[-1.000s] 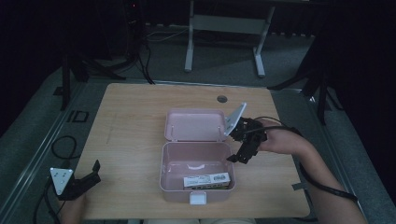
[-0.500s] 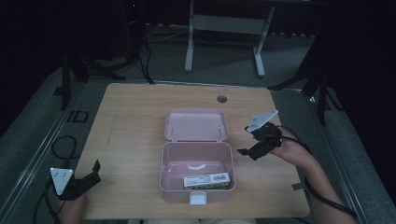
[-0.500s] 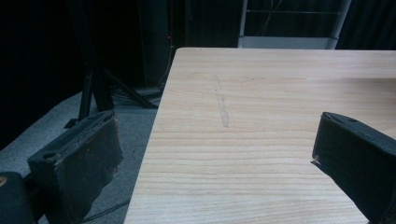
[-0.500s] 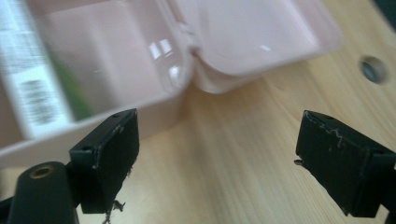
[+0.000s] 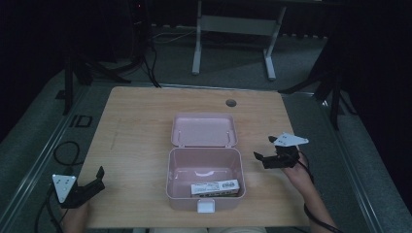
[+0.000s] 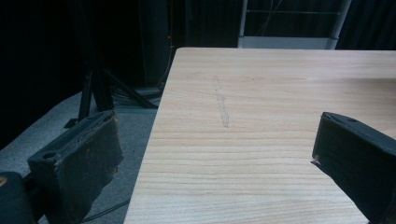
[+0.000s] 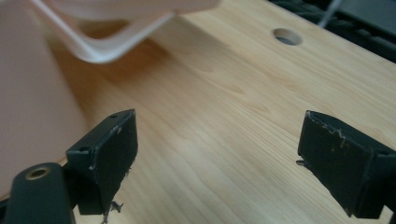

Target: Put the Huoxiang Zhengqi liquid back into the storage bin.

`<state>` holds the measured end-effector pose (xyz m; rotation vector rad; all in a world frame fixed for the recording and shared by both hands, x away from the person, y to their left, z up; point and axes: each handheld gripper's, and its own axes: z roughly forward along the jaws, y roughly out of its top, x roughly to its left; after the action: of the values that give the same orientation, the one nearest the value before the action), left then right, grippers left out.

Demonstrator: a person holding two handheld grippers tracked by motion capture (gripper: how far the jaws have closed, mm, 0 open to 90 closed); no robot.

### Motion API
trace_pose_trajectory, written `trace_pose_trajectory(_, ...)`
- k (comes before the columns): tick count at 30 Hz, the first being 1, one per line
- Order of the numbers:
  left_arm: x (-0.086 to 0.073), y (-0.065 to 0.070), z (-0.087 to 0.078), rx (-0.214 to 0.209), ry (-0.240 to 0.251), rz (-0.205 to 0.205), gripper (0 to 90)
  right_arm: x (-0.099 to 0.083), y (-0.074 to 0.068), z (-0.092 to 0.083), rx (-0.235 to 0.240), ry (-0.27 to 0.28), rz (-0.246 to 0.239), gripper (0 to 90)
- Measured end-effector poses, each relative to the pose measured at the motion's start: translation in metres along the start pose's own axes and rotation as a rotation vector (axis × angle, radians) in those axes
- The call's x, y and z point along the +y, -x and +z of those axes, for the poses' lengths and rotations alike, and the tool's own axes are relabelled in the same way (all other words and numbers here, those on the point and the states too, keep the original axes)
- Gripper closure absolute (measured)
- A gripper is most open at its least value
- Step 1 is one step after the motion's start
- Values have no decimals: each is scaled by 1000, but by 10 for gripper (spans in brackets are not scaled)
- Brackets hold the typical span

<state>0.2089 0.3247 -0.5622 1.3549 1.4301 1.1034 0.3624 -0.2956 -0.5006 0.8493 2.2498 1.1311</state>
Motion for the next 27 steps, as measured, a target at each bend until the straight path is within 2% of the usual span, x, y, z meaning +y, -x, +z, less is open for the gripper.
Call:
trace_pose_trajectory(4,0,0,0,-1,1,-1,16,-21,1,3,-61,19,45,116)
trace_pose_trajectory(9,0,0,0,-1,1,-1,16,-37,2,2,-137,29,92,107)
trace_pose_trajectory(13,0,0,0,-2,1,-1,16,-48,3,-5,-178,65,169,107)
trace_pose_trajectory(16,0,0,0,-2,0,1,16,-54,4,-7,-221,44,210,107)
trace_pose_trajectory(18,0,0,0,-1,2,0,16,-55,6,-9,-267,28,235,107)
trace_pose_trajectory(19,0,0,0,-1,2,0,16,-56,7,-10,-277,33,260,107)
trace_pose_trajectory(21,0,0,0,-1,2,-1,16,-59,10,-15,-338,45,298,109)
trace_pose_trajectory(24,0,0,0,-2,2,0,16,-66,17,-20,-405,43,354,109)
trace_pose_trajectory(27,0,0,0,-2,3,0,16,-71,24,-22,-447,27,411,109)
